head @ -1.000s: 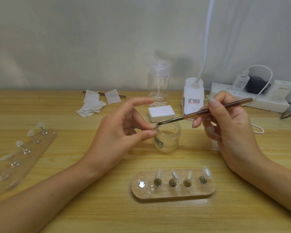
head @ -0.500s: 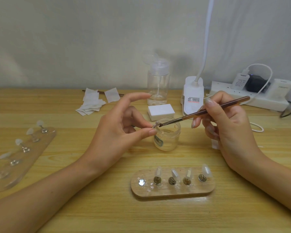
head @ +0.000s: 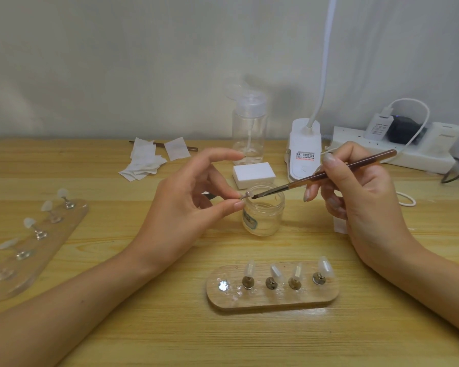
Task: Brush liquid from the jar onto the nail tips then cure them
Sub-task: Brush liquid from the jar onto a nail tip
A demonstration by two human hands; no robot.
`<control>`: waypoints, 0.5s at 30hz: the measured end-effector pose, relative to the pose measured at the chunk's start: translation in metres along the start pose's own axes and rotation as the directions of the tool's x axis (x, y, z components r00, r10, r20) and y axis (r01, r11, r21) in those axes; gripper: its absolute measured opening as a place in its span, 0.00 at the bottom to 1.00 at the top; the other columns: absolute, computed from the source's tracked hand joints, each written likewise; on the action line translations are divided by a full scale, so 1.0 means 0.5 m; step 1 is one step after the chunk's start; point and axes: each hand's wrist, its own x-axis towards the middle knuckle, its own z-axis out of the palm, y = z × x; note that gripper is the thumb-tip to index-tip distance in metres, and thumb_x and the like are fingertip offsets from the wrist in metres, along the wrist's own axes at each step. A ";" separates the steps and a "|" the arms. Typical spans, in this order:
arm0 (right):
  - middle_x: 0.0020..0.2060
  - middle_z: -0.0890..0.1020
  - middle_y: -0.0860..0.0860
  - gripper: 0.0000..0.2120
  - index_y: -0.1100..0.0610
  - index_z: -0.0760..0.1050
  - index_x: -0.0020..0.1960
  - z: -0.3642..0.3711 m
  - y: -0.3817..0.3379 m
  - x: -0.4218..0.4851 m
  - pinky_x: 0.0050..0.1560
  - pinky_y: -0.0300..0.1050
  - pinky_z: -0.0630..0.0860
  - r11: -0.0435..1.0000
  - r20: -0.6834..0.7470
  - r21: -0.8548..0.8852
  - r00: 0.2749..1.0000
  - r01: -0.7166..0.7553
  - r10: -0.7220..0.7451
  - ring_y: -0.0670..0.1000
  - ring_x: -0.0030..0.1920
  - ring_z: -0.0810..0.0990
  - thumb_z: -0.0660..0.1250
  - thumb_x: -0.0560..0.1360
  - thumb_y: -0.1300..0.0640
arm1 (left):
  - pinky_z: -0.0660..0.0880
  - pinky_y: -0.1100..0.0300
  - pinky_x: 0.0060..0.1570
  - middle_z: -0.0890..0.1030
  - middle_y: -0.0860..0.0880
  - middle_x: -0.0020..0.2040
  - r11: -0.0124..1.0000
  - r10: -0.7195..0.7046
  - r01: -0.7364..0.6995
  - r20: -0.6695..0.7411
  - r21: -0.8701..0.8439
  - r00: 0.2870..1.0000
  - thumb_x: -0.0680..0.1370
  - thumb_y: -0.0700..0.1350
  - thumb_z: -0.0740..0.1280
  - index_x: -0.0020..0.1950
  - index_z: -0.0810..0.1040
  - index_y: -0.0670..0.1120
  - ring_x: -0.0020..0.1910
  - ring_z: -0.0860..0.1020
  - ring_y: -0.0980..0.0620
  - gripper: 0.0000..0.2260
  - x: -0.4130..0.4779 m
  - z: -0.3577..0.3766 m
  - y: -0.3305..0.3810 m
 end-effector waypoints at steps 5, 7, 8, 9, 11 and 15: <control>0.29 0.81 0.54 0.10 0.54 0.68 0.41 0.000 -0.004 -0.001 0.23 0.35 0.60 0.997 0.007 0.066 0.999 0.050 -0.051 0.46 0.24 0.66 0.63 0.78 0.51 | 0.78 0.54 0.37 0.81 0.53 0.39 0.999 0.029 -0.029 0.004 0.030 1.000 0.73 0.38 0.76 0.64 0.77 0.53 0.45 0.83 0.51 0.22 0.000 -0.001 -0.003; 0.29 0.81 0.55 0.10 0.54 0.68 0.40 0.004 -0.004 -0.001 0.23 0.36 0.58 0.998 0.030 0.057 0.999 0.036 -0.038 0.48 0.24 0.64 0.63 0.78 0.52 | 0.78 0.55 0.37 0.82 0.53 0.40 0.998 0.040 -0.041 0.005 0.044 0.999 0.74 0.37 0.76 0.64 0.77 0.53 0.46 0.83 0.50 0.22 0.001 -0.002 -0.005; 0.29 0.81 0.56 0.10 0.54 0.68 0.40 0.005 -0.003 -0.001 0.23 0.38 0.56 0.999 0.037 0.043 0.999 0.026 -0.028 0.49 0.24 0.63 0.63 0.77 0.52 | 0.77 0.56 0.36 0.82 0.53 0.40 0.998 0.042 -0.043 0.005 0.046 0.999 0.74 0.36 0.75 0.64 0.77 0.54 0.46 0.83 0.50 0.22 0.000 -0.002 -0.005; 0.29 0.81 0.56 0.10 0.54 0.69 0.40 0.005 -0.002 -0.001 0.24 0.40 0.56 0.999 0.039 0.029 0.999 0.018 -0.019 0.50 0.24 0.62 0.63 0.77 0.51 | 0.77 0.55 0.36 0.82 0.52 0.40 0.998 0.043 -0.043 0.005 0.048 0.999 0.74 0.36 0.75 0.64 0.77 0.54 0.46 0.83 0.49 0.23 0.000 -0.002 -0.006; 0.29 0.80 0.57 0.10 0.54 0.70 0.40 0.004 -0.002 -0.001 0.24 0.41 0.56 1.000 0.029 0.012 1.000 0.006 -0.006 0.51 0.24 0.61 0.64 0.76 0.51 | 0.78 0.53 0.37 0.82 0.52 0.40 0.998 0.044 -0.044 0.005 0.053 0.999 0.74 0.36 0.75 0.64 0.77 0.54 0.47 0.83 0.50 0.22 0.001 -0.002 -0.006; 0.29 0.80 0.54 0.10 0.54 0.69 0.40 -0.003 -0.001 0.001 0.23 0.36 0.58 0.999 -0.001 0.044 1.000 0.026 -0.026 0.47 0.24 0.65 0.64 0.77 0.50 | 0.78 0.51 0.38 0.82 0.52 0.41 0.997 0.057 -0.057 0.009 0.058 0.998 0.74 0.37 0.75 0.64 0.77 0.54 0.47 0.83 0.51 0.22 0.000 -0.001 -0.005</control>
